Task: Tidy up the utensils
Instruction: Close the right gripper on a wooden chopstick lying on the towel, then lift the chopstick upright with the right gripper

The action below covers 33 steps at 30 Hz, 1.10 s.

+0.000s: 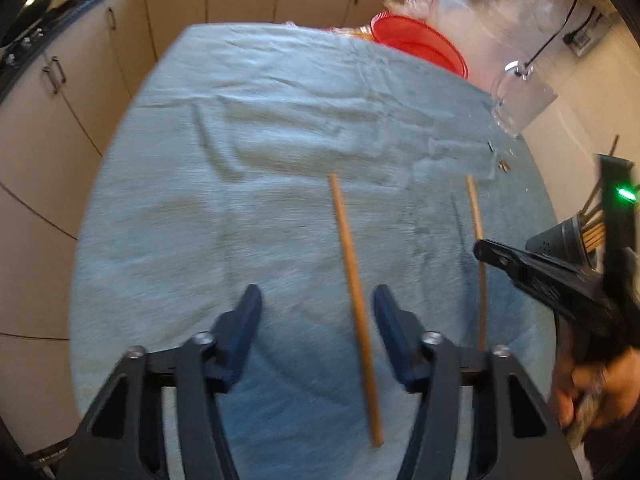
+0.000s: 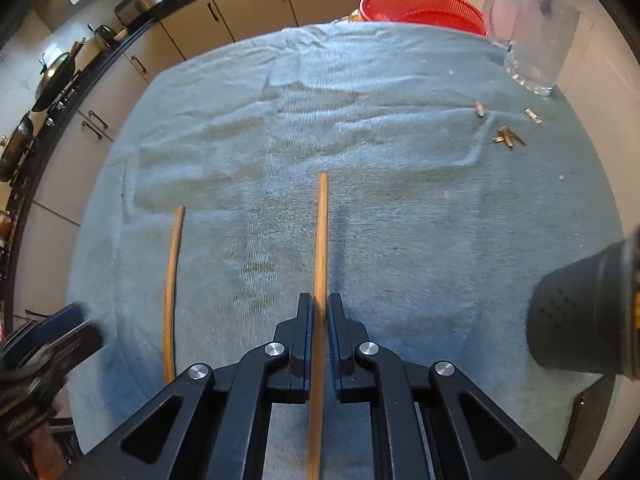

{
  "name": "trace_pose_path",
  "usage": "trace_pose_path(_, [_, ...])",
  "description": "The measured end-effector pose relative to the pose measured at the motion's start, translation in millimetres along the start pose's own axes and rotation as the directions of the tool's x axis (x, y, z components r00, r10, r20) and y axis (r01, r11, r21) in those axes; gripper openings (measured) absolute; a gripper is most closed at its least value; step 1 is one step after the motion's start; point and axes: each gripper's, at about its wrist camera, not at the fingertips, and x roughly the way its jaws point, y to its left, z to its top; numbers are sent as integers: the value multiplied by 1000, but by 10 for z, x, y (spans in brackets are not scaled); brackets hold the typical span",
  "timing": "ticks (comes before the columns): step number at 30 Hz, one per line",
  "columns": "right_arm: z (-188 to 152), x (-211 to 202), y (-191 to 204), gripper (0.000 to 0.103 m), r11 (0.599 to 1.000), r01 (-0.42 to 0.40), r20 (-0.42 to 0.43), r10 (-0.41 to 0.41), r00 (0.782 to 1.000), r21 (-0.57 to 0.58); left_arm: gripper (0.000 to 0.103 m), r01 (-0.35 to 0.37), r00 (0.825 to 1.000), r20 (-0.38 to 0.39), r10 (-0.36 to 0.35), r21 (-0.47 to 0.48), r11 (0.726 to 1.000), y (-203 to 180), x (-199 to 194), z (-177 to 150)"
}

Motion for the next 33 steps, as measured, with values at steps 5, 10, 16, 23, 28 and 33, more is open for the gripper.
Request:
trace_pose_path(5, [-94, -175, -120, 8, 1000, -9, 18, 9, 1000, 0, 33, -11, 996, -83, 11, -2, 1000, -197, 389, 153])
trace_pose_path(10, [-160, -283, -202, 8, 1000, -19, 25, 19, 1000, 6, 24, -74, 992, -108, 73, -4, 997, -322, 608, 266])
trace_pose_path(16, [-195, -365, -223, 8, 999, -35, 33, 35, 999, 0, 6, -120, 988, -102, 120, 9, 993, -394, 682, 365])
trace_pose_path(23, [-202, -571, -161, 8, 998, -54, 79, 56, 995, -29, 6, -51, 998, 24, 51, -24, 998, -282, 199, 290])
trace_pose_path(28, [-266, -832, -83, 8, 994, -93, 151, 100, 983, -54, 6, -36, 988, 147, 40, -35, 999, -231, -337, 192])
trace_pose_path(33, [-359, -1112, -13, 8, 992, -94, 238, 112, 965, -89, 6, -41, 974, 223, 48, -38, 998, -257, -674, 95])
